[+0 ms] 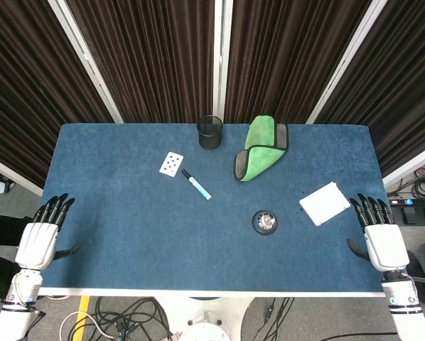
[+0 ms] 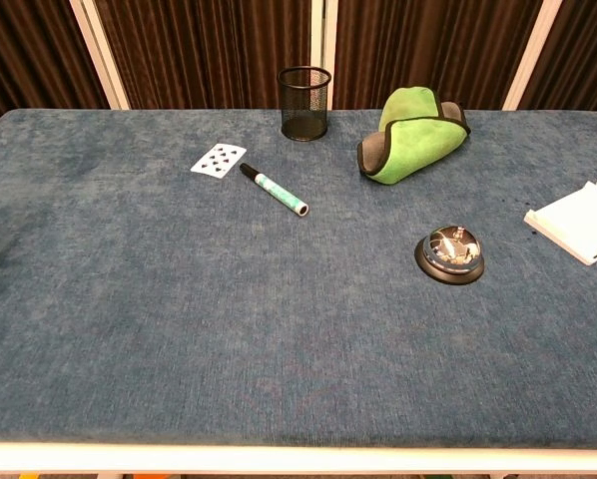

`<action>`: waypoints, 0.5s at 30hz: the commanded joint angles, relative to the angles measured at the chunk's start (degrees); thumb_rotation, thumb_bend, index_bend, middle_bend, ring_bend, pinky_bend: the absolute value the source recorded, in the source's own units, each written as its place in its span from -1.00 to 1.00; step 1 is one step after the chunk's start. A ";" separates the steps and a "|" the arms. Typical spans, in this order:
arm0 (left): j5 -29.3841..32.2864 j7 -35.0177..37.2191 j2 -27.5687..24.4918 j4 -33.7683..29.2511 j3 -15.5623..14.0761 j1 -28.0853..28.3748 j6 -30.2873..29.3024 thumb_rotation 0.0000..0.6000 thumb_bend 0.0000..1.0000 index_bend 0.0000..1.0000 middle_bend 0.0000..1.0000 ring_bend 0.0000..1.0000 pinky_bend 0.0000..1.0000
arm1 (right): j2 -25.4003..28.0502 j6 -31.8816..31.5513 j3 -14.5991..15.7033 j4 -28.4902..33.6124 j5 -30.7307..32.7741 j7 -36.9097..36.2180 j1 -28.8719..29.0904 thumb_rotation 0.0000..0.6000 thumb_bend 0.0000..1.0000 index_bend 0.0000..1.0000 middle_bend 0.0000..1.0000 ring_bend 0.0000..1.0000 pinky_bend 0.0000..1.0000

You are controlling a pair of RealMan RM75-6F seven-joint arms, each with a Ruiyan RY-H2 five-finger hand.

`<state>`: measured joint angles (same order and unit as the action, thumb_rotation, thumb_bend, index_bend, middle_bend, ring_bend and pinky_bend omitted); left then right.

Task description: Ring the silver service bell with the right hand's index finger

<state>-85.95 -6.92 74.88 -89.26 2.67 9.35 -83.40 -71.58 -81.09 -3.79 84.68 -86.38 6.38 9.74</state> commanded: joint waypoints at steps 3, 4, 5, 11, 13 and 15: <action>0.01 0.28 0.48 0.70 -0.09 -0.13 -0.11 1.00 -0.95 -0.82 -0.98 -1.00 -0.69 | -2.03 -2.39 -0.11 -1.61 -2.47 2.61 0.29 1.00 0.18 -1.00 0.15 0.00 0.05; 0.08 0.36 0.63 0.90 -0.13 -0.10 0.06 1.00 -0.95 -0.82 -0.98 -1.00 -0.69 | -2.54 -2.52 0.09 -2.17 -3.08 2.66 0.43 1.00 0.43 -1.00 0.36 0.22 0.25; 0.09 0.33 0.67 0.99 -0.15 -0.06 0.17 1.00 -0.95 -0.82 -0.98 -1.00 -0.69 | -2.88 -2.52 0.23 -2.55 -3.43 2.68 0.54 1.00 0.62 -1.00 0.47 0.33 0.35; 0.19 0.10 0.48 0.89 -0.01 0.00 0.21 1.00 -0.95 -0.82 -0.98 -1.00 -0.69 | -5.55 -1.93 0.97 -5.42 -5.63 2.80 1.77 1.00 1.00 -0.98 0.64 0.53 0.48; 0.30 0.18 0.36 0.90 -0.05 -0.11 0.19 1.00 -0.95 -0.82 -0.98 -1.00 -0.69 | -6.36 -0.79 1.28 -5.93 -5.92 3.44 2.43 1.00 1.00 -0.94 0.67 0.55 0.48; 0.35 0.19 0.29 0.87 -0.04 -0.20 0.10 1.00 -0.95 -0.82 -0.98 -1.00 -0.69 | -7.23 0.40 1.57 -6.39 -6.26 4.39 3.16 1.00 1.00 -0.91 0.69 0.56 0.48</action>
<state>-85.61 -6.73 75.19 -88.37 2.64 9.19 -83.29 -78.16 -81.45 -2.51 78.73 -92.30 10.11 12.32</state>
